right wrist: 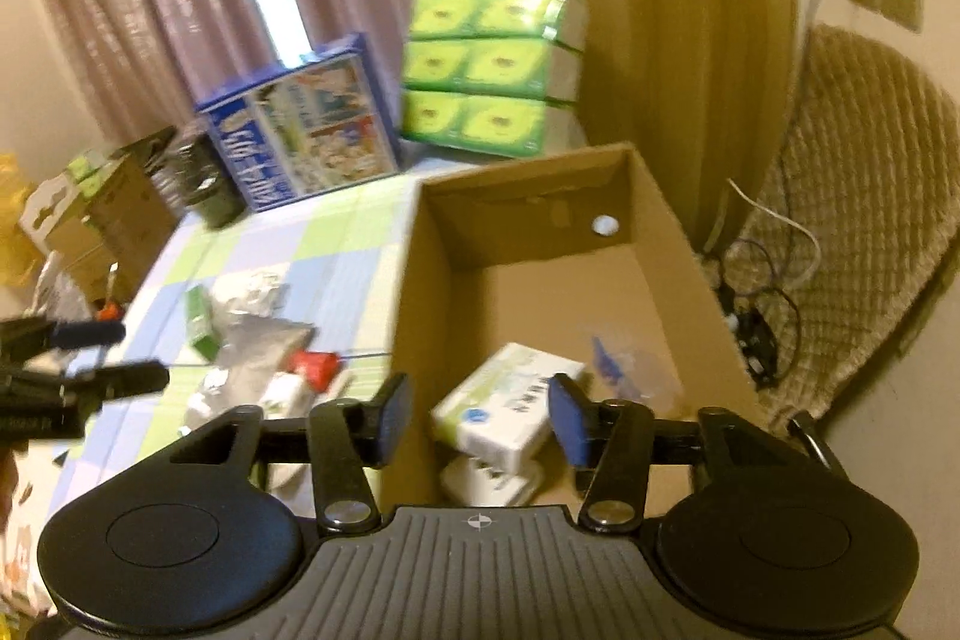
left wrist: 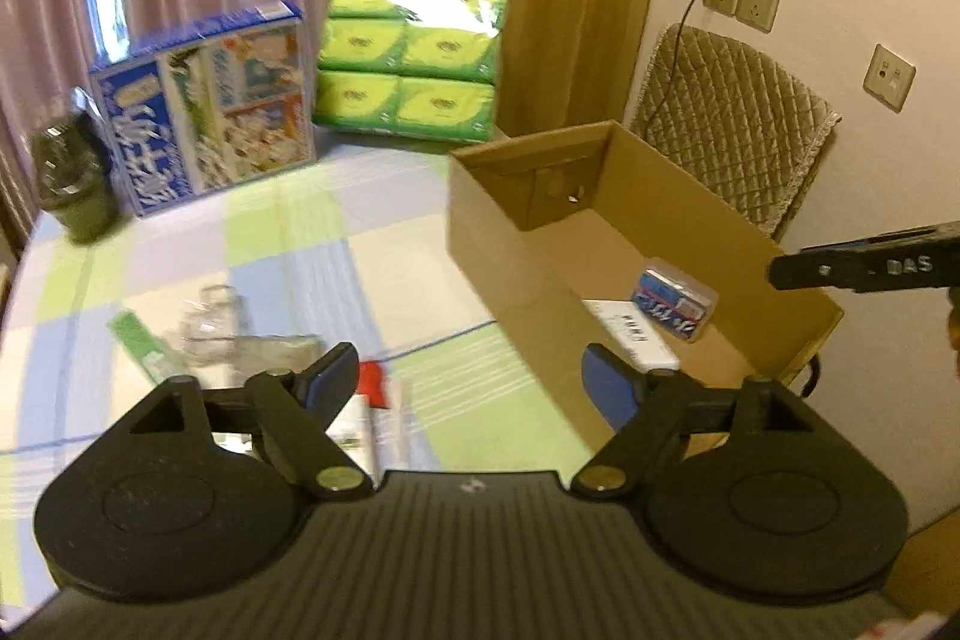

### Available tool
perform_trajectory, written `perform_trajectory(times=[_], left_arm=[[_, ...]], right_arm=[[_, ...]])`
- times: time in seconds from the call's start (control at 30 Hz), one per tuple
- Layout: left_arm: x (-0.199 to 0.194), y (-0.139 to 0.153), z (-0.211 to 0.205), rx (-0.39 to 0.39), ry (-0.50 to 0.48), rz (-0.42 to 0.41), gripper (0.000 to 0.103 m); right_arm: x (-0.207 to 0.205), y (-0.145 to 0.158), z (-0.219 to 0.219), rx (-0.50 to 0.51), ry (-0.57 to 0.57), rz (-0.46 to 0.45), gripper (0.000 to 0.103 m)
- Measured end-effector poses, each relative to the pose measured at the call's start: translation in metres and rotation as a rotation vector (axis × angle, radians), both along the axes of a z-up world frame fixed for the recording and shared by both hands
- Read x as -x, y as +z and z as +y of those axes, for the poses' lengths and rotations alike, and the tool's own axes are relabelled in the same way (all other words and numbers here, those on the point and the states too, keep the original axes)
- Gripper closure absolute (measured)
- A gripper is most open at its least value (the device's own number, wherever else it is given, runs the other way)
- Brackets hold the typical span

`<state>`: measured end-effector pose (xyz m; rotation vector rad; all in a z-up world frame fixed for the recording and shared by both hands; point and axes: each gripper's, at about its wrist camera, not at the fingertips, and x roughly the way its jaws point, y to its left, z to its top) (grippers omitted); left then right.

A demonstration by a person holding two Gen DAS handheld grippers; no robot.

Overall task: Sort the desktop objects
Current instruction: 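Move both tools back toward the remaining items on the table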

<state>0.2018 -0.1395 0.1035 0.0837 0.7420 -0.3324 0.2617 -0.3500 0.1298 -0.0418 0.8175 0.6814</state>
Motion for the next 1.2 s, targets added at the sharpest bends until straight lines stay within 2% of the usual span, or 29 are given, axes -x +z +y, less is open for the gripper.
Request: perform_trajectory(times=[0.3, 0.5, 0.67, 0.83, 1.2], left_arm=[[0.033, 0.036, 0.072, -0.063, 0.077, -0.043, 0.015], [0.056, 0.037, 0.111, -0.073, 0.135, -0.039, 0.010], [0.072, 0.028, 0.136, -0.085, 0.173, -0.024, 0.006], [0.085, 0.013, 0.154, -0.080, 0.208, -0.008, 0.003], [0.090, -0.028, 0.159, -0.020, 0.264, -0.002, 0.001]], right_arm=[[0.050, 0.021, 0.044, -0.023, 0.133, -0.054, 0.021], [0.078, 0.021, 0.074, -0.017, 0.205, -0.070, 0.007], [0.094, 0.011, 0.091, -0.033, 0.213, -0.046, 0.002], [0.105, -0.005, 0.103, -0.049, 0.204, -0.007, 0.002], [0.128, -0.056, 0.119, -0.064, 0.121, -0.007, 0.002]])
